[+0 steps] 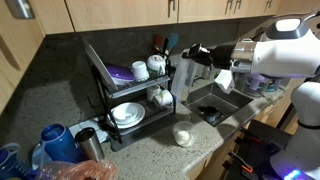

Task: Pour the contents from the left bowl to the right bowl

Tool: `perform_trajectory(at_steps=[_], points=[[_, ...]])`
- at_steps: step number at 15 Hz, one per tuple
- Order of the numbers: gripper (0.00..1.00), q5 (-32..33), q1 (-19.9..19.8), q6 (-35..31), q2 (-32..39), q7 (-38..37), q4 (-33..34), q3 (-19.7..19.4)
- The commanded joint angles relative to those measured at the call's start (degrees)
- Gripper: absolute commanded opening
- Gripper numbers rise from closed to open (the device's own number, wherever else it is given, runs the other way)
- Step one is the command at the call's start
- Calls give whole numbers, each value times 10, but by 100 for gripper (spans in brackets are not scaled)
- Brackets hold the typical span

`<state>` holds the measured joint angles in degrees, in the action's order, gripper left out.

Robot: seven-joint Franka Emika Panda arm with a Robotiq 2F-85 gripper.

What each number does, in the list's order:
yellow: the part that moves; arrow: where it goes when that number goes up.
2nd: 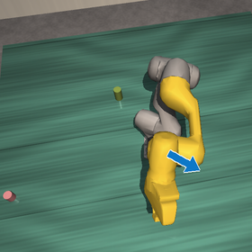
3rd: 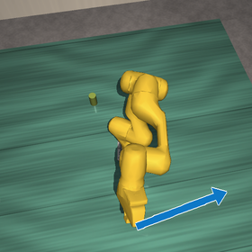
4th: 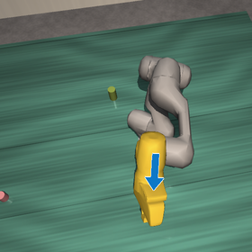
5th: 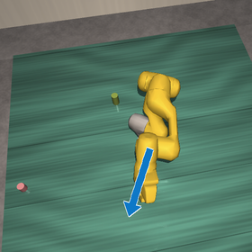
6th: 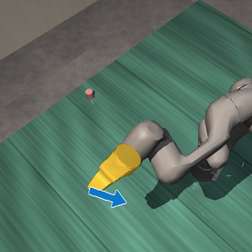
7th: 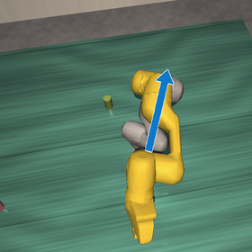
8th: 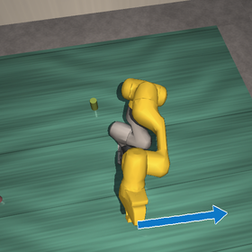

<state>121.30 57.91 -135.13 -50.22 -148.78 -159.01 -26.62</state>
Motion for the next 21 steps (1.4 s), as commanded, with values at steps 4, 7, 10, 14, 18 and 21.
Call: perform_trajectory(at_steps=[4,7,10,14,18,21], points=[[1,-15,-30,-15,12,-5,0,31],[1,-16,-37,-18,13,-5,0,38],[1,-15,-45,-21,14,-5,0,45],[1,-13,-59,-22,17,-5,0,61],[1,-14,-73,-22,18,-5,0,76],[1,-14,-79,-23,18,-5,0,84]])
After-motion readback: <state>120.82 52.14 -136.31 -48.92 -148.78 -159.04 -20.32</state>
